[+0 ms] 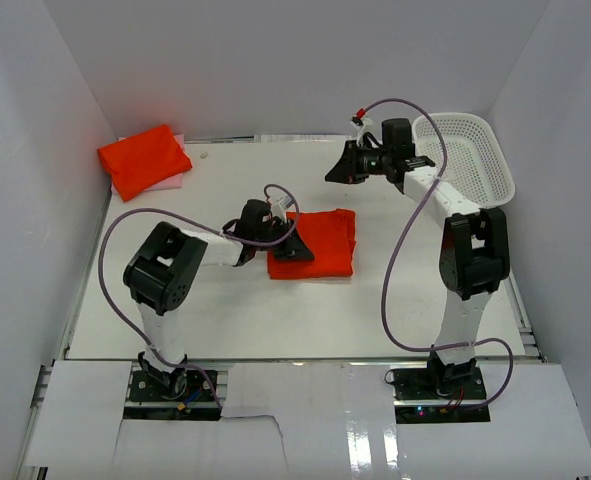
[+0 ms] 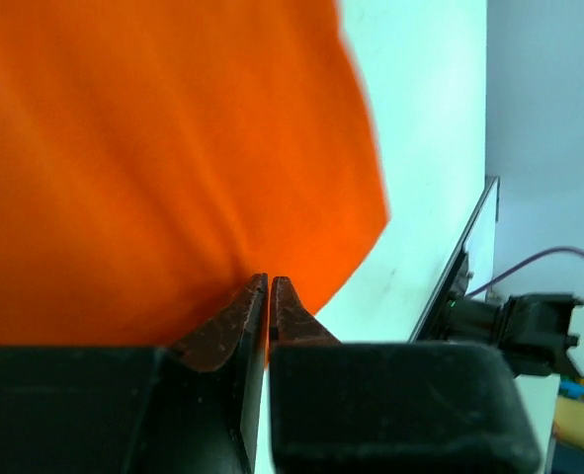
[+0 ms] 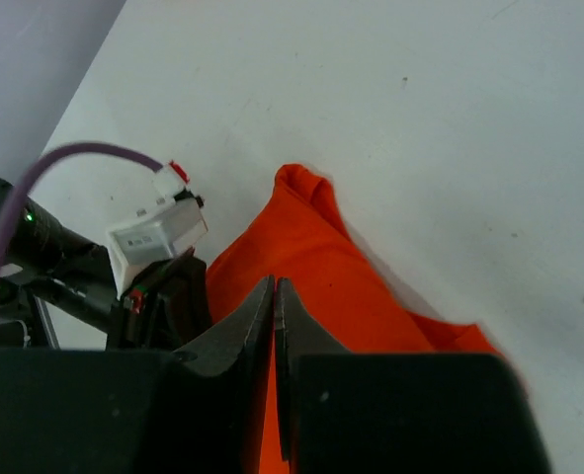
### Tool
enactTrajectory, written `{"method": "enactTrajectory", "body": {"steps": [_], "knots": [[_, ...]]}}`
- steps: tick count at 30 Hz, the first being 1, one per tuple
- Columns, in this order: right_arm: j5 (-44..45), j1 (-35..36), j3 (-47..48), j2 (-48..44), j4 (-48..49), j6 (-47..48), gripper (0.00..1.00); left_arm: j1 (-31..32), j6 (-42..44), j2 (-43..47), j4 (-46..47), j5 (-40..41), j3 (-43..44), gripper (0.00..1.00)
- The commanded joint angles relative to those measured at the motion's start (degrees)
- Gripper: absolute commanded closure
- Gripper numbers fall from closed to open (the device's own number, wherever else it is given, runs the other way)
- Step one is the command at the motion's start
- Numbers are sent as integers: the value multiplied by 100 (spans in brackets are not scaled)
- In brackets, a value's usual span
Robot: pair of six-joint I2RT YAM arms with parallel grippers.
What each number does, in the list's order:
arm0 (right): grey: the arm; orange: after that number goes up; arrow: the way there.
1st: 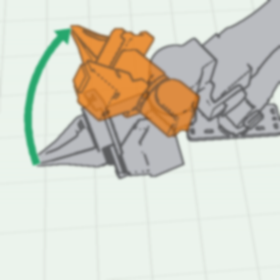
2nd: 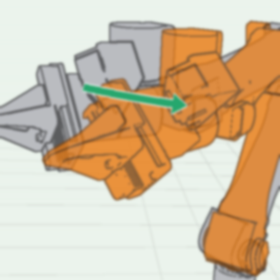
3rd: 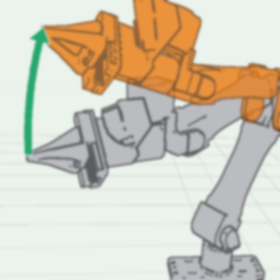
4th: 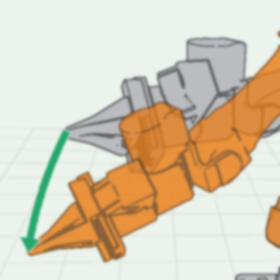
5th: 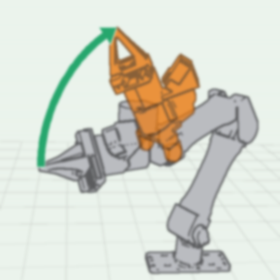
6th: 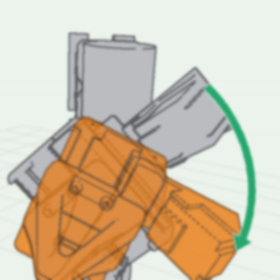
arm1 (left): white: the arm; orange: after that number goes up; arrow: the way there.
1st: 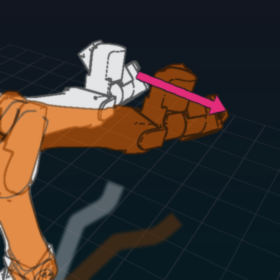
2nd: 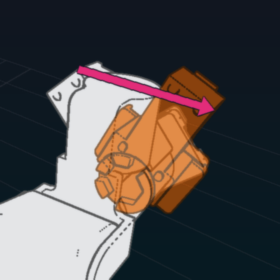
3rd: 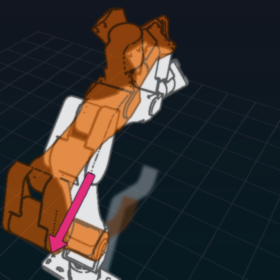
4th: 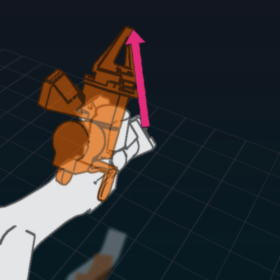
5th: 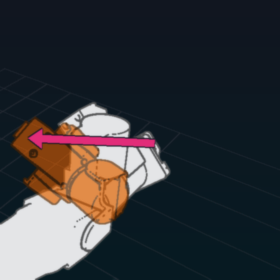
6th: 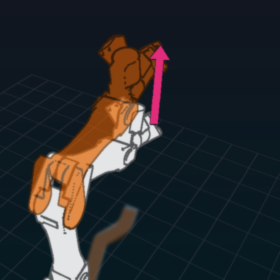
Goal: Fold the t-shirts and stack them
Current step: Smooth out wrinkles on the folded tshirt
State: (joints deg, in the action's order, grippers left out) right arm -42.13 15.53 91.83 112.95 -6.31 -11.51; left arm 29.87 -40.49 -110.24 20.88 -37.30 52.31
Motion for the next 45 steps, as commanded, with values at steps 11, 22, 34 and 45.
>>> {"method": "enactTrajectory", "body": {"steps": [11, 22, 34, 45], "knots": [[268, 47, -1826, -1047, -213, -457, 66, -551, 516, 1040, -2353, 1287, 965, 50], [109, 284, -2512, -959, -81, -598, 66, -772, 490, 302, -1950, 1392, 912, 51], [670, 284, -1722, -133, -90, -616, 71, -1009, 577, 72, -2036, 1524, 1948, 50], [706, 301, -676, 614, -301, -765, 92, -1062, 551, -569, -2053, 1225, 2679, 81]]}}
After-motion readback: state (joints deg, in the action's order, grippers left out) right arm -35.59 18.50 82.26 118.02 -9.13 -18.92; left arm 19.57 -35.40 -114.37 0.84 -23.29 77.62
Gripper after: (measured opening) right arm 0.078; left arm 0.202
